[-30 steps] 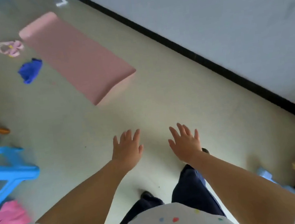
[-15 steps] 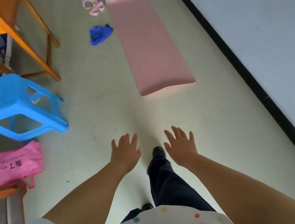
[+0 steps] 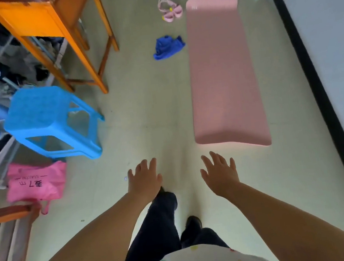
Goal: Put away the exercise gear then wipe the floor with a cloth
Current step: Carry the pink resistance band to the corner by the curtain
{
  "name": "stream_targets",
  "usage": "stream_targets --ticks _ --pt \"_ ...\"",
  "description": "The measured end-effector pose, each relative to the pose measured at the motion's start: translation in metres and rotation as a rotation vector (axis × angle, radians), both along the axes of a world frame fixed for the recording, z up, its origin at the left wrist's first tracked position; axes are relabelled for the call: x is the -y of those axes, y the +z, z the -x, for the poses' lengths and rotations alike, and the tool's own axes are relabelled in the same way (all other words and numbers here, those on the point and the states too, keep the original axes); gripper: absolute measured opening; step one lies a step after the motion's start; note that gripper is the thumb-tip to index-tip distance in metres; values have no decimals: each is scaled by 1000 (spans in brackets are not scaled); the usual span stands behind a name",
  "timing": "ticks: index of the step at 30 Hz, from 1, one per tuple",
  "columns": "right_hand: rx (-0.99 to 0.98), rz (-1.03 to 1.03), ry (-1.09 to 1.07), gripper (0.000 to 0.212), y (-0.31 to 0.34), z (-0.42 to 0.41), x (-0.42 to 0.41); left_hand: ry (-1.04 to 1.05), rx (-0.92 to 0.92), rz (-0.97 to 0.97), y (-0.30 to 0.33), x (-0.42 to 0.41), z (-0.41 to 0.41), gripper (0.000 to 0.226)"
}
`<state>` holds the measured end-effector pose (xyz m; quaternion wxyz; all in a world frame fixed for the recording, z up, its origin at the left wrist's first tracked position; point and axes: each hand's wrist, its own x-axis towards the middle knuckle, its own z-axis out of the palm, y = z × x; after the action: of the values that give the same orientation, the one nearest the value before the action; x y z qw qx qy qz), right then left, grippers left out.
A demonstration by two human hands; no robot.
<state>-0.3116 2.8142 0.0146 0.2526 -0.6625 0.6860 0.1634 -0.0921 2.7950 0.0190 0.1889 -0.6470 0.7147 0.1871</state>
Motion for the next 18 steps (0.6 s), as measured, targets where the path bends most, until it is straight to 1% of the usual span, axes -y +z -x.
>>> stream_targets --ticks 4,7,8,13,16,18 --pt "-2 20 53 53 -8 -23 104 61 -12 7 -11 89 -22 55" --pt "-12 39 79 53 -4 -48 189 89 -27 34 -8 169 -43 55" --pt "0 13 65 53 2 -57 214 88 -36 14 -2 195 -49 55" --pt "48 16 3 53 16 -87 338 70 -15 53 15 337 -85 53" --pt "52 41 -18 51 17 -86 402 93 -10 70 19 417 -90 51" --pt "29 23 -27 51 14 -78 448 44 -8 63 17 467 -85 51"
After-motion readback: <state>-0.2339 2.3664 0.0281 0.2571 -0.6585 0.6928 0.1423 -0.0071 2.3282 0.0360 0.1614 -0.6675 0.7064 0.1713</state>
